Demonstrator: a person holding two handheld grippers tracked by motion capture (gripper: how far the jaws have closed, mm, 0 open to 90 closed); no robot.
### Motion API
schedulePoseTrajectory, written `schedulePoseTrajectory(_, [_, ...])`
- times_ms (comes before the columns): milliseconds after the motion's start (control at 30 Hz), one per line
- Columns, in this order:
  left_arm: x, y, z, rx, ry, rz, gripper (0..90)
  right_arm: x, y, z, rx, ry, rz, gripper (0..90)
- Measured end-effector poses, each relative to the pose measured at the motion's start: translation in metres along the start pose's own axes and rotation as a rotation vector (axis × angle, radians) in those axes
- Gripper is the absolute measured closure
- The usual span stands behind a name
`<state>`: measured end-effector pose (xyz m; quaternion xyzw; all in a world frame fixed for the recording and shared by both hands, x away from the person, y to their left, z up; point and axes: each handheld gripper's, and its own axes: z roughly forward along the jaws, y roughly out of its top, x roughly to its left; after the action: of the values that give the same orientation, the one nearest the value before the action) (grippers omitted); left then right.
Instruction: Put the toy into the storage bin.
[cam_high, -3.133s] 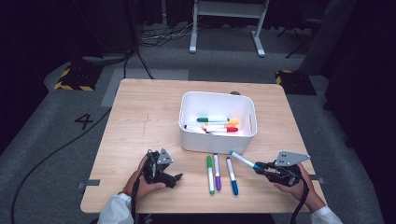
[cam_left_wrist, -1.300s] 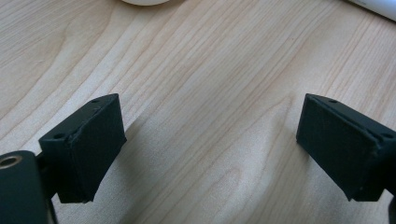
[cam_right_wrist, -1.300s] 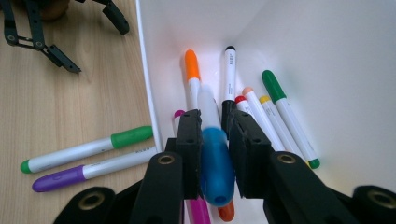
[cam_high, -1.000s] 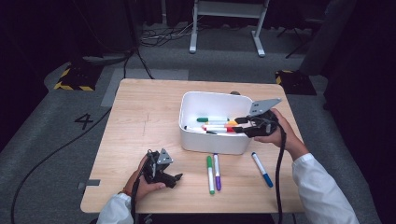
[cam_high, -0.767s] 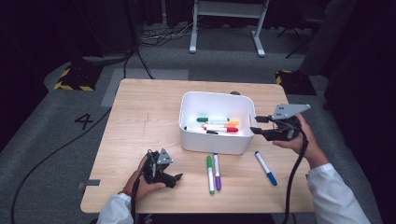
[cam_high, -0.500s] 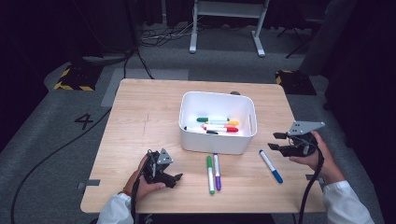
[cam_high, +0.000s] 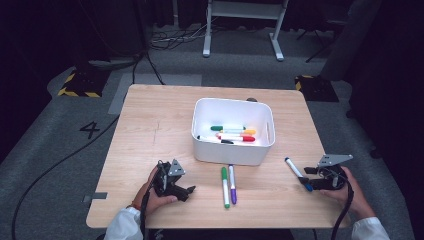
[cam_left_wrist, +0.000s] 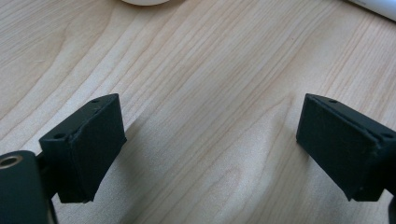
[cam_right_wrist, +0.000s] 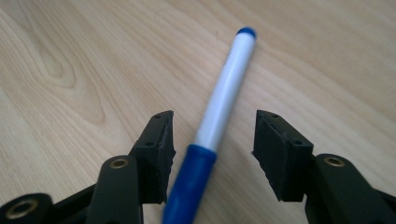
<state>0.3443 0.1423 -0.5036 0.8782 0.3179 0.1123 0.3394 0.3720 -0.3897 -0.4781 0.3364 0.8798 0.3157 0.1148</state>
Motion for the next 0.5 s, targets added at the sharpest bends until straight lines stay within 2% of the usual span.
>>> schedulePoseTrajectory(67, [0.000, 0.000, 0.000, 0.000, 0.000, 0.000, 8.1, 0.001, -0.004, 0.003, 0.016, -0.018, 0.003, 52.8])
schedulePoseTrajectory(133, [0.000, 0.000, 0.000, -0.001, 0.000, 0.002, 8.1, 0.002, -0.008, 0.003, -0.001, -0.028, 0.014, 57.3])
schedulePoseTrajectory(167, [0.000, 0.000, 0.000, 0.000, 0.000, 0.000, 8.1, 0.001, -0.009, 0.003, -0.013, -0.038, 0.025, 65.1])
schedulePoseTrajectory(233, [0.000, 0.000, 0.000, -0.001, 0.000, 0.002, 8.1, 0.001, -0.012, 0.001, -0.026, -0.054, 0.049, 74.1])
schedulePoseTrajectory(300, [0.000, 0.000, 0.000, 0.000, 0.000, 0.000, 8.1, 0.002, -0.013, 0.001, -0.034, -0.064, 0.055, 74.7])
schedulePoseTrajectory(433, [0.000, 0.000, 0.000, 0.000, 0.000, 0.000, 8.1, 0.005, -0.011, 0.003, -0.036, -0.080, 0.035, 74.9])
schedulePoseTrajectory(500, [0.000, 0.000, 0.000, 0.000, 0.000, 0.000, 8.1, 0.006, -0.009, 0.004, -0.041, -0.072, 0.028, 75.0])
